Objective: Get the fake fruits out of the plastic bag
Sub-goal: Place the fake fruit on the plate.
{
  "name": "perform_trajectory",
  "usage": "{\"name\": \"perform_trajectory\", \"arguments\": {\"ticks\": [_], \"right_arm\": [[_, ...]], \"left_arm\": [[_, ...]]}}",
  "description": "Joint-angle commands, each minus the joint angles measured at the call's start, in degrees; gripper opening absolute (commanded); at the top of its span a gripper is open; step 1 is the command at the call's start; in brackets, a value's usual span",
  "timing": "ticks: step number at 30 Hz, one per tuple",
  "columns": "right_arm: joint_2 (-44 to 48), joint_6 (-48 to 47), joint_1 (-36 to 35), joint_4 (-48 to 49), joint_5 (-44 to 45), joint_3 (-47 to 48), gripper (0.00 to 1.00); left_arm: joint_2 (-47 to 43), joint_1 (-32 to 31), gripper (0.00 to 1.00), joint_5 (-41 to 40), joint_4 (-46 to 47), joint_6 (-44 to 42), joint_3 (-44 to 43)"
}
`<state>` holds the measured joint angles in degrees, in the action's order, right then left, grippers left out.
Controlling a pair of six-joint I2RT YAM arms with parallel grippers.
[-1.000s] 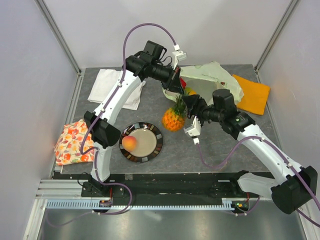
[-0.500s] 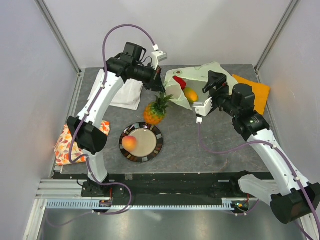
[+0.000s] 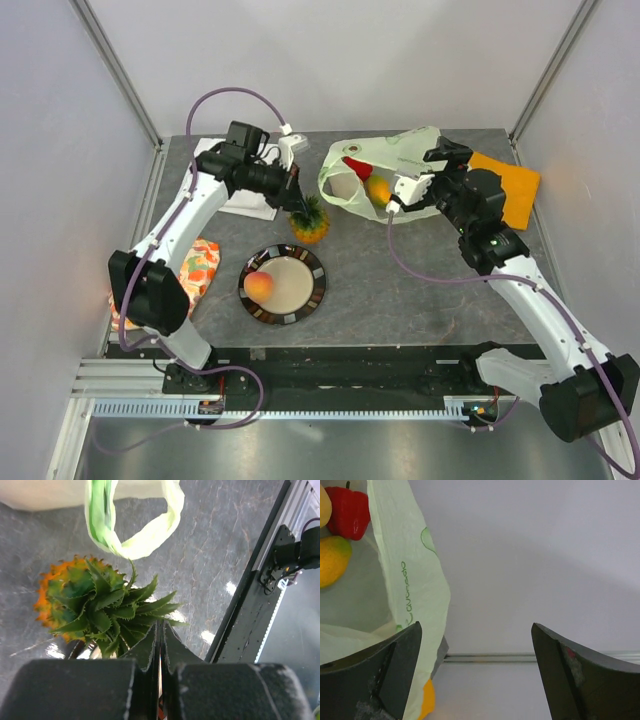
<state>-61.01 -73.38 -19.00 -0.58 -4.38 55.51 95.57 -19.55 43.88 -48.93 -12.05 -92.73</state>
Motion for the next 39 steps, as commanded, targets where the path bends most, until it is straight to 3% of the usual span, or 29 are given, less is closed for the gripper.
{"name": "perform_trajectory", "arguments": {"ticks": [1,6,12,20,30,39], "right_arm": [[-3.58,7.55,0.02,3.04,6.05,2.23,0.98],[-8.33,12.37,0.02,3.3,8.86,5.74,0.98],[-12.11,28.19,0.02,-3.98,9.04,11.11,0.96],[-14.66,43.83,0.2,-16.02,2.02,14.19,0.76],[-19.4,50.88,0.9,-21.39,-6.78,14.19,0.62],[-34.5,55.89,2.3,-21.57,-8.8,21.66,0.56]], "left_arm": [[-4.69,0.65,0.02,2.09,7.27,-0.34,3.34],[-6.8,1.44,0.02,2.09,7.53,-0.16,5.1],[-9.87,2.59,0.02,0.6,7.36,-0.95,8.61],[-11.11,3.9,0.01,-0.72,7.7,-1.57,13.97],[-14.09,6.45,0.02,-0.99,7.88,-1.83,18.37],[-15.06,8.83,0.02,-3.09,7.27,-2.36,19.25]]}}
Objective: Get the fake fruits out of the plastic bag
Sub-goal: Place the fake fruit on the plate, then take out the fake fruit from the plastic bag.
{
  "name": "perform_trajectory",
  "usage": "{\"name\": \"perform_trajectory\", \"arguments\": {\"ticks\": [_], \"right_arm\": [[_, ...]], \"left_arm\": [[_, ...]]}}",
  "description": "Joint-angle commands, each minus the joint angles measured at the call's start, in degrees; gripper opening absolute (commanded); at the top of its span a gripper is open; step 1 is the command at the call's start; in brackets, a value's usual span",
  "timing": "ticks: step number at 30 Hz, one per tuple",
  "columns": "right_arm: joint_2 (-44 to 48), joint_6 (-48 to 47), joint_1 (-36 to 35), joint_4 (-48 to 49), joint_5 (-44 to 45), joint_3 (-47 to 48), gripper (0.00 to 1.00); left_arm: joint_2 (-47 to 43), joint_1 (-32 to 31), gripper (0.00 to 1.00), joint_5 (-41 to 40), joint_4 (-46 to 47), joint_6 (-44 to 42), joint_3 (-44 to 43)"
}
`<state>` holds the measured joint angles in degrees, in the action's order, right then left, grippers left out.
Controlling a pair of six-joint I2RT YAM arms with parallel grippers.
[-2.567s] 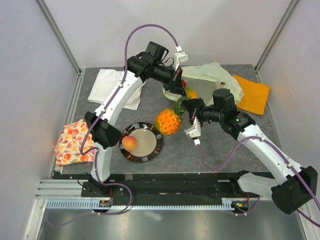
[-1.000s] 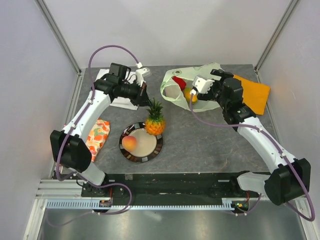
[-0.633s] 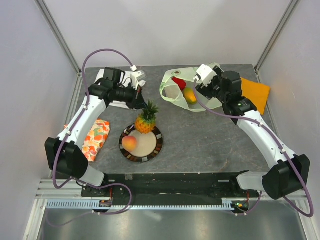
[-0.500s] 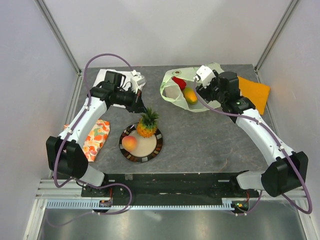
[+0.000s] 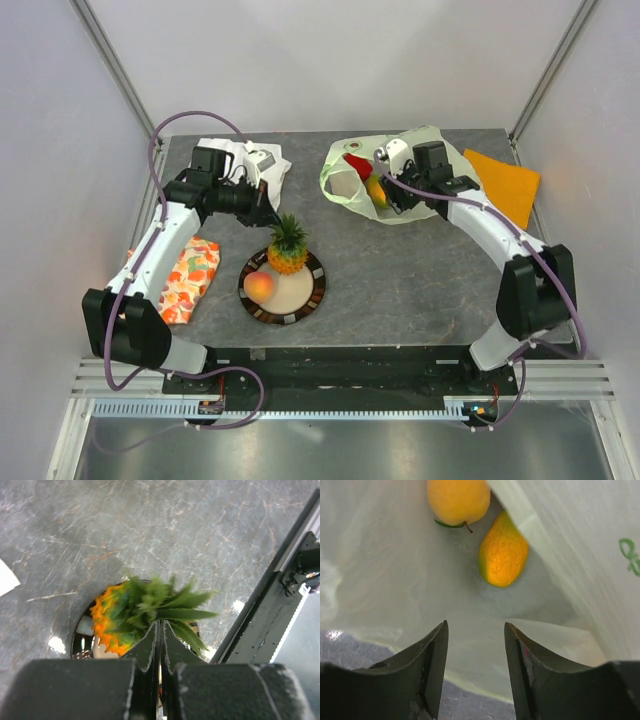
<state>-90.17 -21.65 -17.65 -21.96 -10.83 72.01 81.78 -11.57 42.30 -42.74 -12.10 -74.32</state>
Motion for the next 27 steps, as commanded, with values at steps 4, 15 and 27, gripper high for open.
{"name": "perform_trajectory", "arguments": {"ticks": [4,15,27], "right_arm": [[-11.24,5.65,1.39,-0.19,-1.65,9.46,0.57],[-30.4,9.08,1.65,1.3,0.99,24.75,0.81],[-35.43,7.68,1.74,0.86,7.32,28.1,0.64]], "left_arm": [[-1.53,1.29,0.02,-2.49,0.99,-2.32,1.11],[-1.1,2.52,0.02,-2.05,-0.67,-2.4,0.67],[-0.48,4.8,0.02,-1.18,-1.47,-2.32,-0.03]]}}
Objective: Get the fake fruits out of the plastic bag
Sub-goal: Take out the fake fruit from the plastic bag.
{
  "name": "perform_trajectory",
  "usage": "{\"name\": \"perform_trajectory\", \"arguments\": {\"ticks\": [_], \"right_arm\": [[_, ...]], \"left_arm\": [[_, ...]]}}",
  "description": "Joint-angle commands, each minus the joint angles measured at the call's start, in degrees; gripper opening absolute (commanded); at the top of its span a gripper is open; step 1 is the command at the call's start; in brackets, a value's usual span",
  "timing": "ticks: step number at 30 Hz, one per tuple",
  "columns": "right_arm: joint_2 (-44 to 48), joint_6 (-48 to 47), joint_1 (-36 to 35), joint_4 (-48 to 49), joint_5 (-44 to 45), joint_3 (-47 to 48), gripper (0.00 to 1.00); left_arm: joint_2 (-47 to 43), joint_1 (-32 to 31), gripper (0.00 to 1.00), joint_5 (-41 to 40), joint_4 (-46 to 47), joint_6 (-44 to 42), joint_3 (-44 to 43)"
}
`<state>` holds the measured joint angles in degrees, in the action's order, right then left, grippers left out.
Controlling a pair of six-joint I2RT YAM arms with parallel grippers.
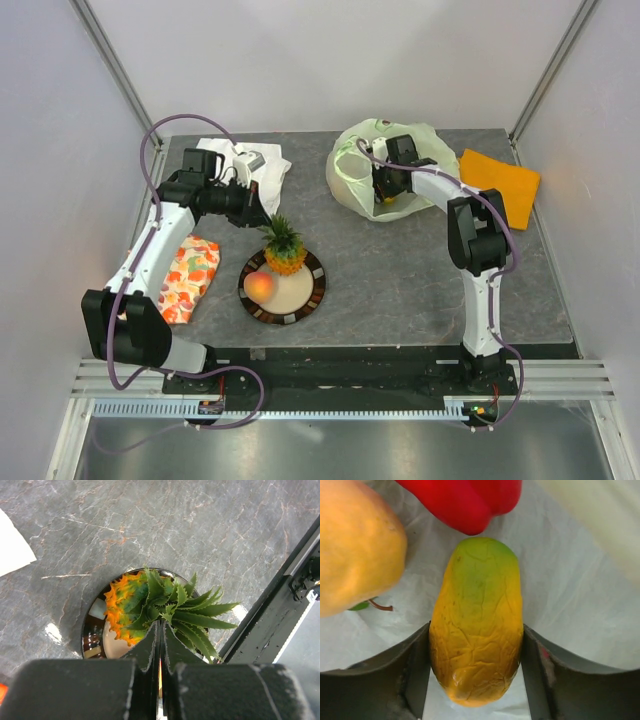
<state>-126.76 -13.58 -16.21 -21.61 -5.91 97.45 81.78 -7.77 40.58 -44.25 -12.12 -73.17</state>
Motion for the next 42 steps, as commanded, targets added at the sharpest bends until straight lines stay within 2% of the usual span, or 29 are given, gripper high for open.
{"name": "perform_trajectory", "arguments": {"ticks": [1,4,7,15,19,26,34,42], "right_arm": [[2.9,-0.65,0.39,0.6,2.05,2.31,0.57],[7.56,-1.97,0.56,-0.45,0.47,0.9,0.42],[13.18,-3.29,0.56,-4.66,-0.76,-0.5,0.37],[30.49,-5.75,1.7,-12.4,-2.61,-11.92,0.37],[34.72,-6.72,2.93,-14.69,-1.73,-16.67,0.37],[37.11,-3.73,3.73,-11.62,-3.49,-22.12,0.37],[36.41,-2.85,3.73,-11.35,-5.16,-20.81,0.35],[36.58,-3.91,3.64,-12.76,-8.67,-19.22,0.34]], "left_arm": [[-0.3,1.09,0.02,0.73,-0.05,-2.21,-1.54],[-0.04,1.09,0.01,0.91,-0.13,-2.38,-1.63],[0.66,1.18,0.02,0.91,0.56,-2.38,-1.72],[2.16,1.97,0.02,2.22,2.76,0.43,-2.16],[2.95,2.41,0.02,2.93,3.9,1.48,-2.77],[2.77,2.67,0.02,3.72,3.21,2.63,-2.42],[-2.15,2.67,0.02,11.18,-0.31,2.54,-1.46],[-3.99,4.52,0.02,8.64,-1.19,1.05,-0.66]]}}
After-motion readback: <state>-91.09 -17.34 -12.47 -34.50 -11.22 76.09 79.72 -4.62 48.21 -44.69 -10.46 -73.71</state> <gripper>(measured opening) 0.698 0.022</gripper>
